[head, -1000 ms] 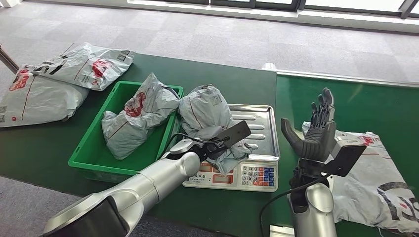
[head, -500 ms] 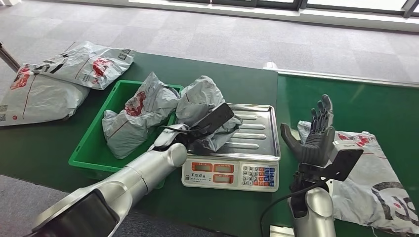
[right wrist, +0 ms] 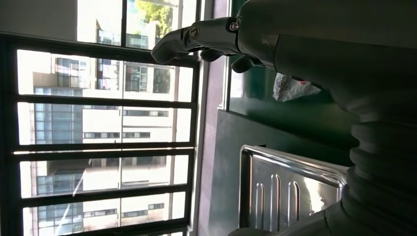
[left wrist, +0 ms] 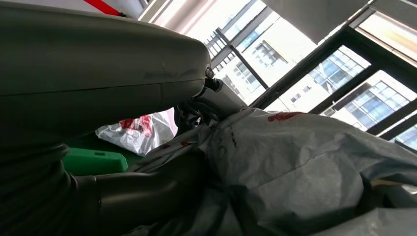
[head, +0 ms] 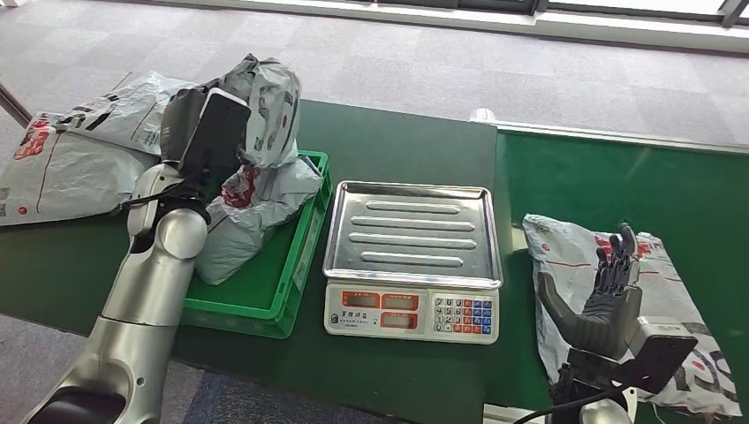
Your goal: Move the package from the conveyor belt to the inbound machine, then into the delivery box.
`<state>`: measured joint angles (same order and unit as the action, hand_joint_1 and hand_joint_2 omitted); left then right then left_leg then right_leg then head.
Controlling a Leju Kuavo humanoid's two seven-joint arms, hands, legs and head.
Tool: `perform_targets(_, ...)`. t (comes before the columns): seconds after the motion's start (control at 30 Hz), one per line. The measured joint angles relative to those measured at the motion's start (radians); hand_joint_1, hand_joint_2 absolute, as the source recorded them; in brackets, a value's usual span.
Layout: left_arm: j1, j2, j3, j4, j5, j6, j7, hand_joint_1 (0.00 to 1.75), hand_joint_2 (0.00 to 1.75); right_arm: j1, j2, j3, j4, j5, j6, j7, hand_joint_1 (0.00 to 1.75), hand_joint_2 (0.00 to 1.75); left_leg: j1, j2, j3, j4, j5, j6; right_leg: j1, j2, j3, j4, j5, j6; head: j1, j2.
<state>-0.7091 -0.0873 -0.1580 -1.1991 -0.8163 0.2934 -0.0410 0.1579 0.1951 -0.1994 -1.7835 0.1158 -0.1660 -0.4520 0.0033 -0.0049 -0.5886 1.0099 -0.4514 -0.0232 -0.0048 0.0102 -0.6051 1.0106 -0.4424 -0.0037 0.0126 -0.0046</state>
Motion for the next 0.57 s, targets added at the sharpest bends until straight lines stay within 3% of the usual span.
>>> perform_targets(0.2,0.068,0.031,0.078,-0.021,0.019,0.000,-0.018,1.75,1.75,0.039,0.013,-0.020,-0.040,-0.001,0.001,-0.005,0.00,1.75,0.000,0.000,0.000,0.000,0.000,0.000,0.000,0.000,0.000,0.000,0.000,0.000,0.000,0.000)
perform_targets(0.5,0.107,0.042,0.109,-0.023,0.019,-0.008,-0.016,1.75,1.75,0.052,0.027,-0.035,-0.062,-0.002,0.002,-0.005,0.00,1.75,0.000,0.000,0.000,0.000,0.000,0.000,0.000,-0.001,0.000,0.000,0.000,0.000,0.000,0.000)
perform_targets(0.53,0.110,0.043,0.111,-0.023,0.014,-0.013,-0.009,1.54,1.75,0.052,0.028,-0.035,-0.063,-0.002,0.002,-0.005,0.00,1.75,0.000,0.000,0.000,0.000,0.000,0.000,0.000,-0.001,0.000,0.000,0.000,0.000,0.000,0.000)
perform_targets(0.57,0.111,0.044,0.112,-0.023,0.012,-0.016,-0.005,1.47,1.75,0.053,0.028,-0.035,-0.064,-0.001,0.002,-0.004,0.00,1.75,0.000,0.000,0.000,0.000,0.000,0.000,0.000,-0.001,0.000,0.000,0.000,0.000,0.000,0.000)
